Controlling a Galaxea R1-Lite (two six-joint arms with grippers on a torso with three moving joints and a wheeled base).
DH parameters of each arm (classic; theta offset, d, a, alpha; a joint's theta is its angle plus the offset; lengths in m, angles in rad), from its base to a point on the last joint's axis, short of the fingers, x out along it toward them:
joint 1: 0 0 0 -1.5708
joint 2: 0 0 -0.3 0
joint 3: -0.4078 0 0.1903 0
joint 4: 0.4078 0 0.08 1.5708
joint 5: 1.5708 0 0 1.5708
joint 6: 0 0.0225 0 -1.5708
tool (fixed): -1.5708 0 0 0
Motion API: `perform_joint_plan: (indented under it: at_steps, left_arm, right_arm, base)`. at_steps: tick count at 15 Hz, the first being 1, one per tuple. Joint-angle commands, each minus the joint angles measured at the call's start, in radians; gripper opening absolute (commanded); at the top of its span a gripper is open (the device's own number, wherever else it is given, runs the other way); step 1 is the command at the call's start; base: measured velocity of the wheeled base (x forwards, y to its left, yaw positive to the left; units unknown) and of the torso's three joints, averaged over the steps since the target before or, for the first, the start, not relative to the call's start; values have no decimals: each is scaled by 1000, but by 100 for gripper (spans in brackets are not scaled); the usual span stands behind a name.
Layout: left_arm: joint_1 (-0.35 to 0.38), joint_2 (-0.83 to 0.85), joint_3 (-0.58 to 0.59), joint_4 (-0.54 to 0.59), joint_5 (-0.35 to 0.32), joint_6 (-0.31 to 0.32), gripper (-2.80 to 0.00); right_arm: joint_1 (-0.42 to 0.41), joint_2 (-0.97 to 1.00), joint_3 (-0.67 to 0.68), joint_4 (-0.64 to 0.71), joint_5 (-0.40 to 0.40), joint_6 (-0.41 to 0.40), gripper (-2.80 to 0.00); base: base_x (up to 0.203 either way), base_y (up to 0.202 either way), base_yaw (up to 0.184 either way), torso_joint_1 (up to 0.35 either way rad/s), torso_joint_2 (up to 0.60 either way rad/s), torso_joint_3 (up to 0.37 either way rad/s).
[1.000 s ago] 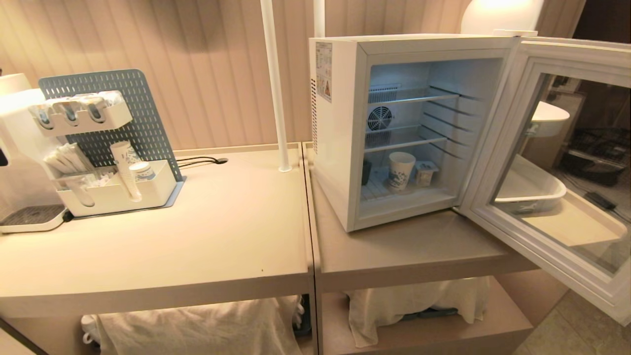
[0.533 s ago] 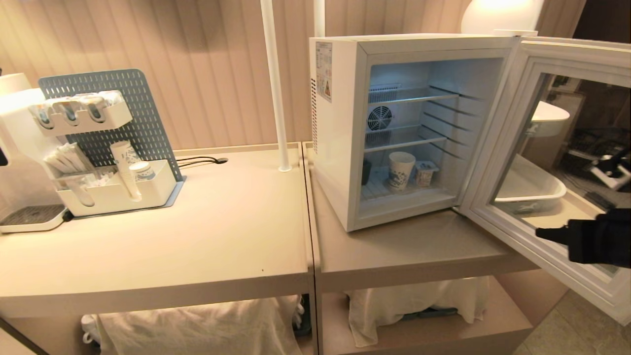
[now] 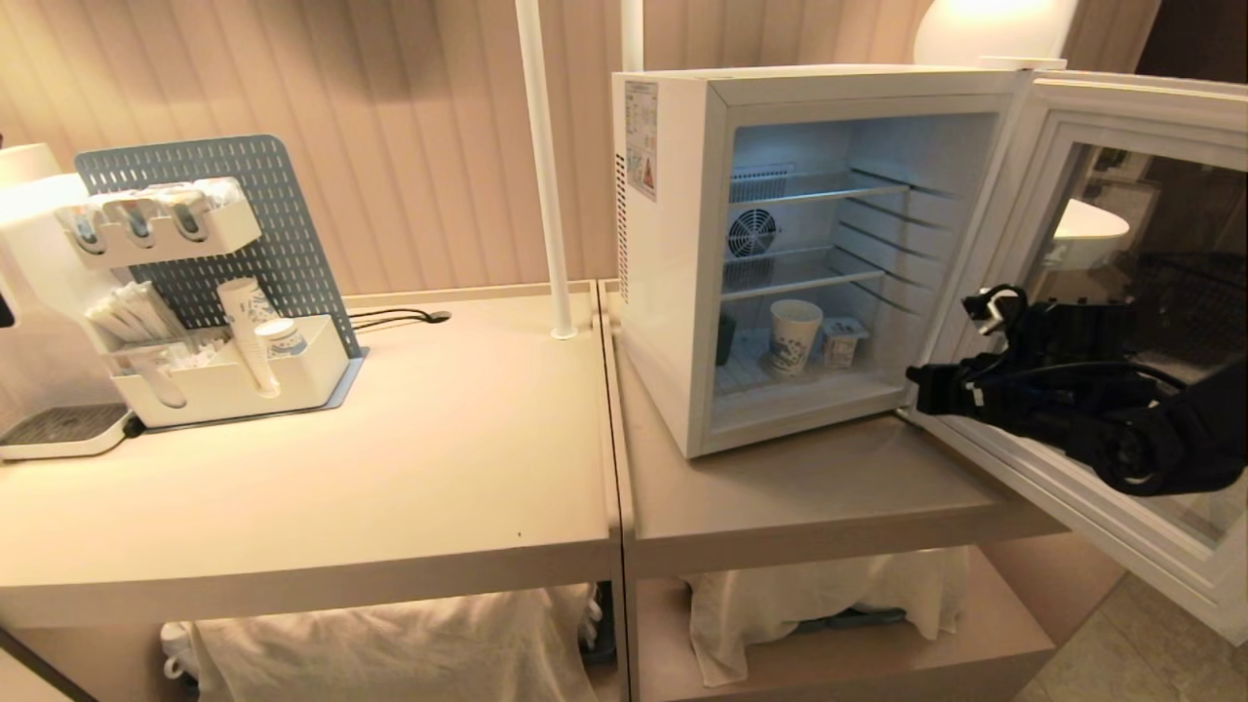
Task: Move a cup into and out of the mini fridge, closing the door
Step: Take the yoghurt out of the freezer
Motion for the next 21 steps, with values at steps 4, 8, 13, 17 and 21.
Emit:
perform_joint_plan:
  at_steps: [4, 8, 13, 17, 21]
  left_arm:
    - [1, 2, 2, 0, 0, -2, -280]
    - [1, 2, 2, 0, 0, -9, -280]
    - [1, 2, 2, 0, 0, -9, -280]
    - [1, 2, 2, 0, 0, -11, -280]
    - [1, 2, 2, 0, 0, -11, -280]
  right_arm:
    - [6, 256, -357, 101, -43, -4, -280]
    - [7, 358, -529, 215, -61, -9, 0]
    - [12, 430, -663, 295, -63, -7, 0]
    - [14, 512, -841, 349, -84, 0, 0]
    - [35, 599, -936, 360, -134, 4, 0]
  base:
    - [0, 0, 0, 0, 0, 0]
    - [0, 0, 0, 0, 0, 0]
    - [0, 0, 0, 0, 0, 0]
    - [0, 0, 0, 0, 0, 0]
    - [0, 0, 0, 0, 0, 0]
